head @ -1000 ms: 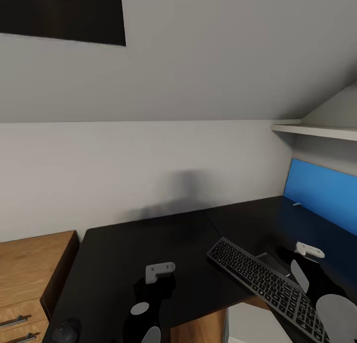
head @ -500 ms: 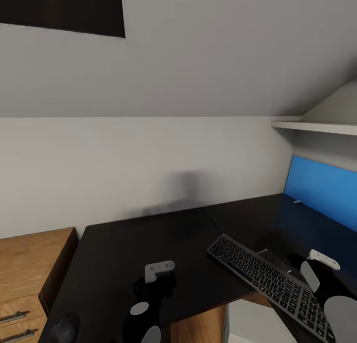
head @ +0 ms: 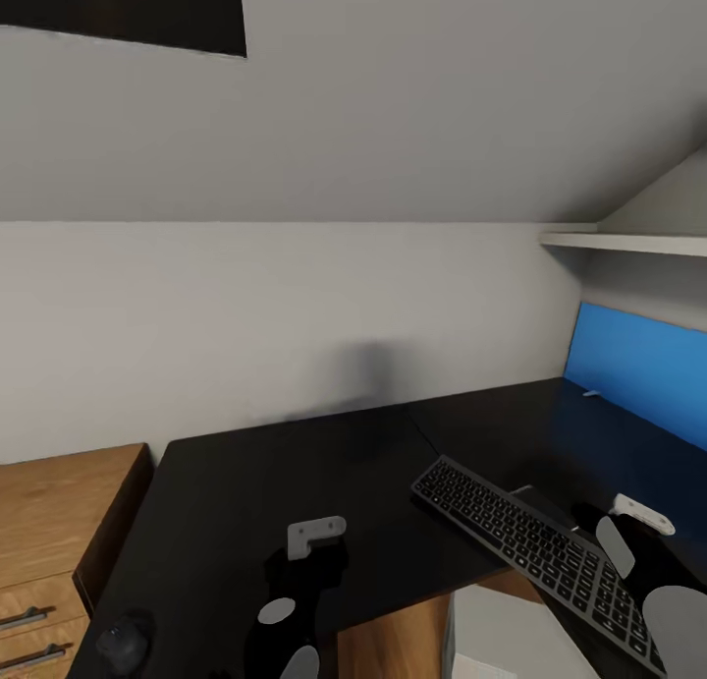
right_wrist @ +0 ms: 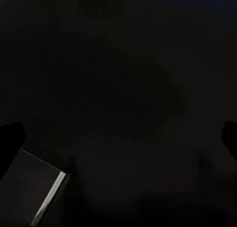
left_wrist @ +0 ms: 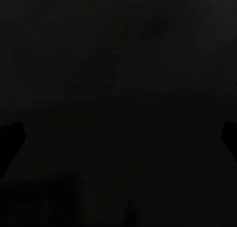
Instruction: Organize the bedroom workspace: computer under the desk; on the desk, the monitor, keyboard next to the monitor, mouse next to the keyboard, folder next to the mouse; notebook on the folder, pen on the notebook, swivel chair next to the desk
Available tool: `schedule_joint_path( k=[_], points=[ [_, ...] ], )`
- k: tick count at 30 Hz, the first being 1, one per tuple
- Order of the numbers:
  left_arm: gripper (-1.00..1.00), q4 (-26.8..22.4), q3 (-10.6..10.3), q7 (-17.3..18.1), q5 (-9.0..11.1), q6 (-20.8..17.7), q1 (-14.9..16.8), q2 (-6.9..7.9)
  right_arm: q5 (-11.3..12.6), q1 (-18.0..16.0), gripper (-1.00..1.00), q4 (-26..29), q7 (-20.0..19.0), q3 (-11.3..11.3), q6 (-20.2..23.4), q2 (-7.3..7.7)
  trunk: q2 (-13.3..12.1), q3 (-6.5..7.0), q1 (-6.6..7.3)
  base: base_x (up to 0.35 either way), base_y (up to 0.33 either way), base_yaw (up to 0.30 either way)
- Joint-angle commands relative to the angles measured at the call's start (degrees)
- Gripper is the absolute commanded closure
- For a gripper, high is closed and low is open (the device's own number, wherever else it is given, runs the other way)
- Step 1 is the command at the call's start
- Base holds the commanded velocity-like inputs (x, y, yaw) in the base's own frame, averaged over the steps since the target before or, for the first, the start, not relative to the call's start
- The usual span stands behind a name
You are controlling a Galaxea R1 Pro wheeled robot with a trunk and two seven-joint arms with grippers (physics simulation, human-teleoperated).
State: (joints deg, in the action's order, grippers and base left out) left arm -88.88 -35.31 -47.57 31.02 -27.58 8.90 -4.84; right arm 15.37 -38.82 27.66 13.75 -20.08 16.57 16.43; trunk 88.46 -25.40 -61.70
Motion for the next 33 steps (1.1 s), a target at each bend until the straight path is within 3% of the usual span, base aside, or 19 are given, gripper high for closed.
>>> schedule_joint_path(
  k=[1,8,27,33],
  points=[
    [-1.00,-0.1,-0.1,-0.4,0.3,-0.2,0.1,0.01,0.6,0.0,-1.00,0.1,0.3,0.0,0.2,0.00,0.5,-0.25,-0.23,0.000,0.000,0.000],
    [-1.00,-0.1,-0.1,-0.4,0.3,-0.2,0.1,0.01,0.6,0.0,-1.00,0.1,0.2,0.0,0.2,0.00,3.3,-1.51,-1.76,0.000,0.000,0.000],
    [-1.00,0.3,-0.2,-0.3,0.4,-0.2,0.1,0.18,0.6,0.0,-1.00,0.2,0.1,0.1,0.2,-0.08,3.3,-1.51,-1.76,-0.002,0.000,0.000],
    [-1.00,0.4,-0.2,-0.3,0.4,-0.3,0.1,0.18,0.6,0.0,-1.00,0.2,0.0,0.1,0.2,-0.08,3.3,-1.51,-1.76,-0.195,0.000,0.000]
  ],
)
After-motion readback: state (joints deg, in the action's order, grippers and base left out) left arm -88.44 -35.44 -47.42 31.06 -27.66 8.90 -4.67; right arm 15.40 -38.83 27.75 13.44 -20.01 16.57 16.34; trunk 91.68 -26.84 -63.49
